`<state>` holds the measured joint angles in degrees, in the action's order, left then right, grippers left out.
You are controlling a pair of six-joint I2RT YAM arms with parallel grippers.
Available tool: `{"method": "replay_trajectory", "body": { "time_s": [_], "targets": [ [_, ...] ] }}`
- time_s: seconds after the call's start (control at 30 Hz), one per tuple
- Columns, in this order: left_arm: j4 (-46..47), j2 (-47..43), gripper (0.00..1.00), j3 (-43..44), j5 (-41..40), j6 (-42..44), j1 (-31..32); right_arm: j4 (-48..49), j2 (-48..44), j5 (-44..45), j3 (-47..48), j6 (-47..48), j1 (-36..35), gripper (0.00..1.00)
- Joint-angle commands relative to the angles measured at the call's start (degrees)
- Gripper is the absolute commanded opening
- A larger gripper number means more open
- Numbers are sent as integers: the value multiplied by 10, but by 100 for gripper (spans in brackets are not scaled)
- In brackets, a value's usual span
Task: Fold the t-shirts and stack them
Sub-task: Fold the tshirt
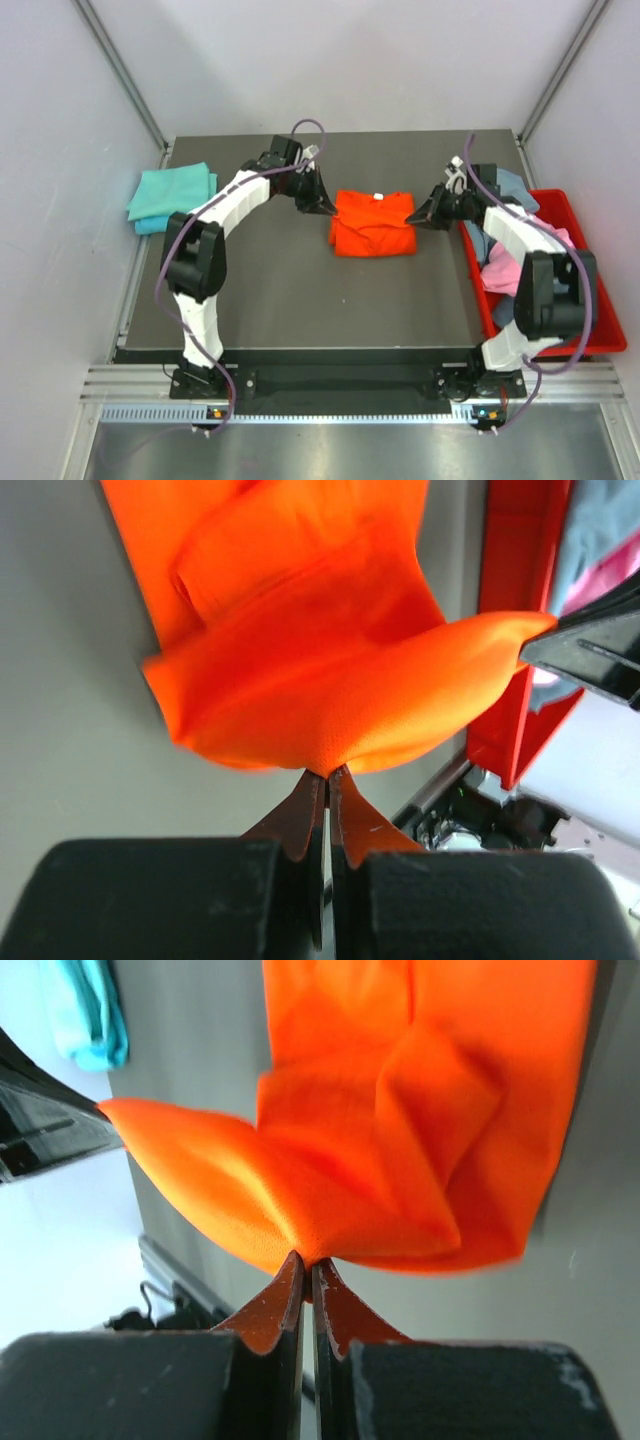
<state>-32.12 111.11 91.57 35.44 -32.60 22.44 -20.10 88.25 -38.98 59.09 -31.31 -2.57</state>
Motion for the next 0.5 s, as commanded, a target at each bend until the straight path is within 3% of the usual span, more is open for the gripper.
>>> {"method": "replay_trajectory", "body": {
  "time_s": [0.0,0.47],
  "targets": [
    [26,49,0,76,4,24,-10,59,44,5,64,-6,8,0],
    [66,194,0,215,-4,43,-16,114,206,29,189,-2,7,0]
  ]
}}
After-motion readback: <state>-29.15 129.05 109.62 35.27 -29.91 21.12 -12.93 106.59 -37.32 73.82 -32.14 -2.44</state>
